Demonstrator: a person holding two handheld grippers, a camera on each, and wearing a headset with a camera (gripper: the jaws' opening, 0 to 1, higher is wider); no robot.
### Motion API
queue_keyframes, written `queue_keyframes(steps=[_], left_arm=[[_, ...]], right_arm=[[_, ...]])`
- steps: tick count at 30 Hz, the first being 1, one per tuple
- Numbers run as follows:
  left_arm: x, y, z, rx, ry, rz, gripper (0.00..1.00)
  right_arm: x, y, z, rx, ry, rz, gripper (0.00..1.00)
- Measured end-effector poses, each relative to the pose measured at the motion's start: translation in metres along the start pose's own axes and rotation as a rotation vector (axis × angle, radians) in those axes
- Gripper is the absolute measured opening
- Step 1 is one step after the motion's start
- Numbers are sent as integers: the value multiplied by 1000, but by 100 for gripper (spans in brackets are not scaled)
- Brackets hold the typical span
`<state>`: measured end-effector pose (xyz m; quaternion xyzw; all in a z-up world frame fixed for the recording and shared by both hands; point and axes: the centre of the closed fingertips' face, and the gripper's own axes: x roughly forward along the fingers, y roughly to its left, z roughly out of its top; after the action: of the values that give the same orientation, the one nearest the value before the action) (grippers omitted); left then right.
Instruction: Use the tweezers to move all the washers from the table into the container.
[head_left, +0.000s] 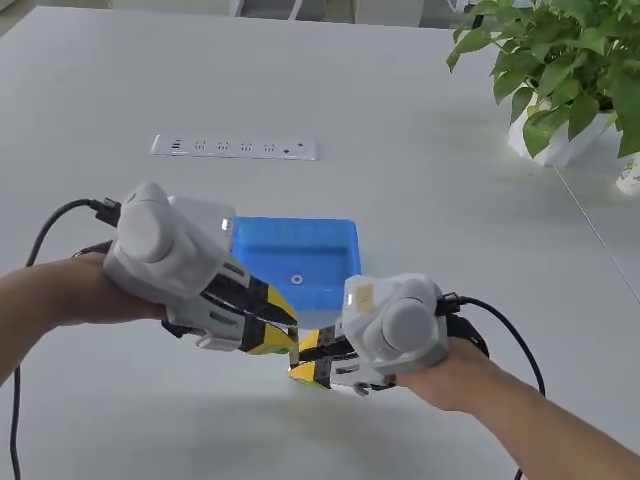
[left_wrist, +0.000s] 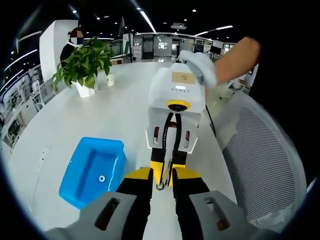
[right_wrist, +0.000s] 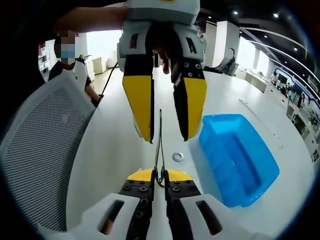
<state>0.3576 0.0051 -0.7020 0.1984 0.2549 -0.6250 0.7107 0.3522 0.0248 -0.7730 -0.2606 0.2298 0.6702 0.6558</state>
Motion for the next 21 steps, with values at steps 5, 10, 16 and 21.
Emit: queue_keyframes(steps=[5,10,16,21], left_arm=[[-8,0,2,-34,-27,20,29],[-17,2,4,-70,-59,58,38],[-26,5,1,-110,-79,103,51],[-35,6,1,-186,-116,134,62]], right_arm=[[-5,-1,5,0,0,-2,8],[-13,-2,12,-3,0,-5,8],[-21,-5,20,5,2,-10,8],[-29,-9,30,16,-1,-17,8]])
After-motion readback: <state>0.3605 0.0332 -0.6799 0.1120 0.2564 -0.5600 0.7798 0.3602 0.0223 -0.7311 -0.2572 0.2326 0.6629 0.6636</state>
